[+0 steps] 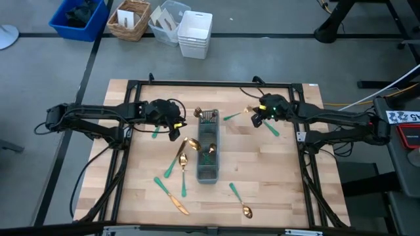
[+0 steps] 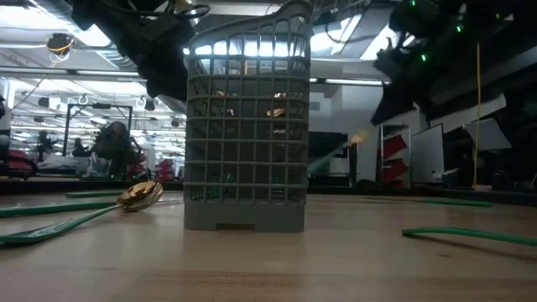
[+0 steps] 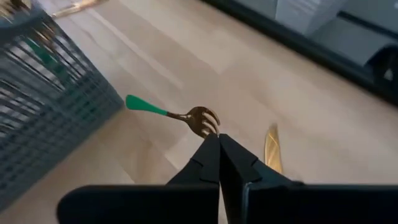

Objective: Sort silverware
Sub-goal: Put the green fork into the utensil rack

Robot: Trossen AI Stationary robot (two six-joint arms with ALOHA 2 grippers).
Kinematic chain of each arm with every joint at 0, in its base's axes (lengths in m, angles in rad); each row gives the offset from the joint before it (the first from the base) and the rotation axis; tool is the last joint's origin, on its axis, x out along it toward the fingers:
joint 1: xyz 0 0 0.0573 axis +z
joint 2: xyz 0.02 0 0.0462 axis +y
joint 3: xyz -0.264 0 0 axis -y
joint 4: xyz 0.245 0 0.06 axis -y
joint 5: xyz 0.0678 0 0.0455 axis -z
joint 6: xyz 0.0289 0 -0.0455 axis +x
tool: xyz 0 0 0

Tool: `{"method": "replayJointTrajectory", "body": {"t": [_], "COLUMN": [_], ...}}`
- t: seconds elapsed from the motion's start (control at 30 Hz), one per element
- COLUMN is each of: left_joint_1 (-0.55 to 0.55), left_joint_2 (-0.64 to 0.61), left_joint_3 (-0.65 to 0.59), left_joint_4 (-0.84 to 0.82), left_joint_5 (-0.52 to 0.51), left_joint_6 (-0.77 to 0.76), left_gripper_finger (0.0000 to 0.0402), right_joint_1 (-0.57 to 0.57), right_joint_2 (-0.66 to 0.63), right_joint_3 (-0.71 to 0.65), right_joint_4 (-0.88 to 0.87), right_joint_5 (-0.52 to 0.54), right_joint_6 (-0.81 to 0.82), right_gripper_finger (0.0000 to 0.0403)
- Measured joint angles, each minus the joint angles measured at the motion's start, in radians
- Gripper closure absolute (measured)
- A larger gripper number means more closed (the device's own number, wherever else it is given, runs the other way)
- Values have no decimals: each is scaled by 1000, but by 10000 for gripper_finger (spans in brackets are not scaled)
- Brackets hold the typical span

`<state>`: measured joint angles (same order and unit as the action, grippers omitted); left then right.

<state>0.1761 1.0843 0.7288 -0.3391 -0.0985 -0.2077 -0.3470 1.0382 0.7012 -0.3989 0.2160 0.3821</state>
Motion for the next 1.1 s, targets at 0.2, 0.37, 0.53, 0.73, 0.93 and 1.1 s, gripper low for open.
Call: {"method": "replayJointTrajectory", "body": {"t": [0.2, 0.37, 0.53, 0.73, 0.93, 1.1], "left_joint_1": [-6, -40, -90, -144, -188, -210], "left_joint_2": [0, 0, -5, -34, -78, -108], "left_joint_3": [0, -1, -44, -145, -240, -288], "left_joint_4": [-3, -42, -44, -33, -3, 34], "left_joint_5": [-19, -40, -103, -196, -292, -335], "left_joint_6": [-17, -26, -71, -211, -359, -440], "left_gripper_finger": [304, 304, 304, 304, 304, 304], "right_joint_1": [0, 0, 0, 1, 1, 1], "right_joint_2": [0, 0, 0, -1, 6, 48], "right_joint_3": [157, 304, 438, 548, 565, 565], "right_joint_4": [-86, -176, -233, -249, -181, -171], "right_joint_5": [0, -1, -2, -73, -227, -293], "right_joint_6": [-100, -206, -293, -370, -458, -545], "right_gripper_finger": [402, 403, 403, 403, 403, 403]}}
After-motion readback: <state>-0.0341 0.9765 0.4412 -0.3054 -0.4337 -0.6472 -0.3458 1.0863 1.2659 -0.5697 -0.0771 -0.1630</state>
